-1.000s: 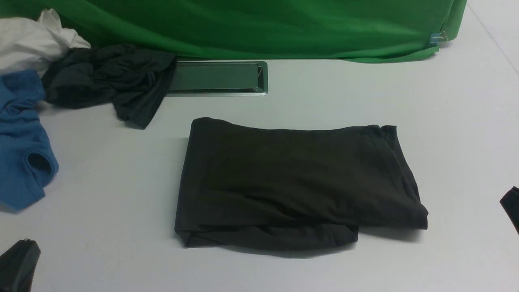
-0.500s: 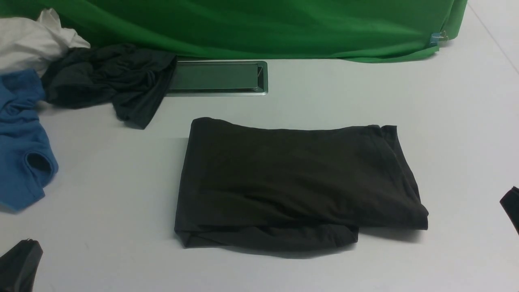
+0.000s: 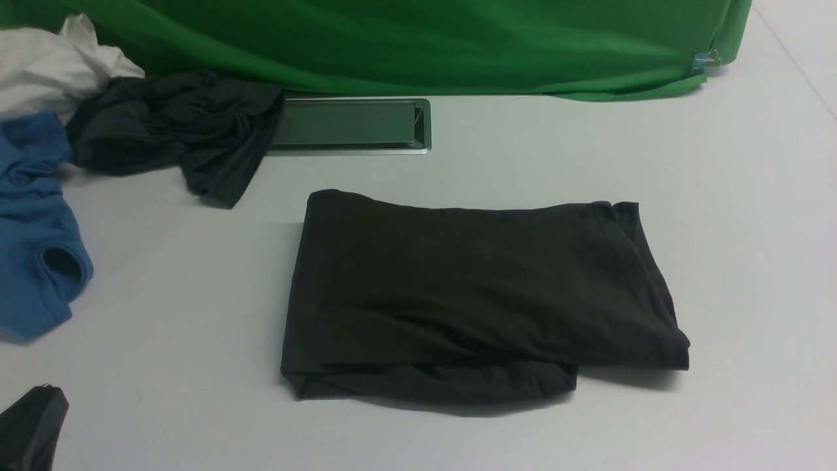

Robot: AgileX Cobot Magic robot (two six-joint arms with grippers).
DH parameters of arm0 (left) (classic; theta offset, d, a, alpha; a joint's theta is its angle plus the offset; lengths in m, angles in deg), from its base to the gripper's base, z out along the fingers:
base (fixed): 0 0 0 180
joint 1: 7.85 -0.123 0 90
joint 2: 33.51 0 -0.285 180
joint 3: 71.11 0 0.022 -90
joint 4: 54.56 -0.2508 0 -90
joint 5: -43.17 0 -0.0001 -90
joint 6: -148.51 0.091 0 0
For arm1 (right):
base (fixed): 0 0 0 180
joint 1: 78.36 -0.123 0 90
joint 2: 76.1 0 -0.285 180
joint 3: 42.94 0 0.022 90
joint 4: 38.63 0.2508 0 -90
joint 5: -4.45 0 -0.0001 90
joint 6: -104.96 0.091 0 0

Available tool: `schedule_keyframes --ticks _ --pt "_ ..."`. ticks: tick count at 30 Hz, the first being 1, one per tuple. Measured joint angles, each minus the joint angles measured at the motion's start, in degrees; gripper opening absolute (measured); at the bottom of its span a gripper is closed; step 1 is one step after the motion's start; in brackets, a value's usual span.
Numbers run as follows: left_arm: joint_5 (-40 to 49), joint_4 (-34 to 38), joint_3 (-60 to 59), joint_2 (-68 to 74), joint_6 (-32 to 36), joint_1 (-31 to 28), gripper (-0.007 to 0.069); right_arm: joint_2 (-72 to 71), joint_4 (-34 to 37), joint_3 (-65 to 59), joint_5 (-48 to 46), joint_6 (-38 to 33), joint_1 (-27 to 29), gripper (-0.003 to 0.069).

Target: Fold a long-sleeved shirt on a white desktop.

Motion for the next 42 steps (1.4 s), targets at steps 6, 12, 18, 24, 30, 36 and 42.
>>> schedule_keyframes --ticks 6,12,18,24,30,36,42 --pt "0.0 0.0 0.0 0.0 0.1 0.0 0.0018 -0.5 0.0 0.0 0.0 0.0 10.2 0.0239" --pt "0.0 0.0 0.0 0.0 0.1 0.0 0.0018 -4.5 0.0 0.0 -1.4 -0.3 13.1 0.0239" --pt "-0.1 0.0 0.0 0.0 0.1 0.0 0.0018 -14.7 0.0 -1.5 -23.0 -6.0 13.6 0.0239" --pt "-0.5 0.0 0.0 0.0 0.1 0.0 0.0018 -17.3 0.0 -2.4 -29.3 -3.6 13.7 0.0239" --pt "-0.5 0.0 0.0 0.0 0.1 0.0 0.0018 -17.3 0.0 -2.4 -29.5 -3.3 13.7 0.0239" --pt "-0.5 0.0 0.0 0.0 0.1 0.0 0.0018 -17.3 0.0 -2.4 -29.5 -3.3 13.7 0.0239" --pt "-0.5 0.0 0.0 0.0 0.1 0.0 0.0018 -17.5 0.0 -2.4 -29.5 -3.3 13.7 0.0239"
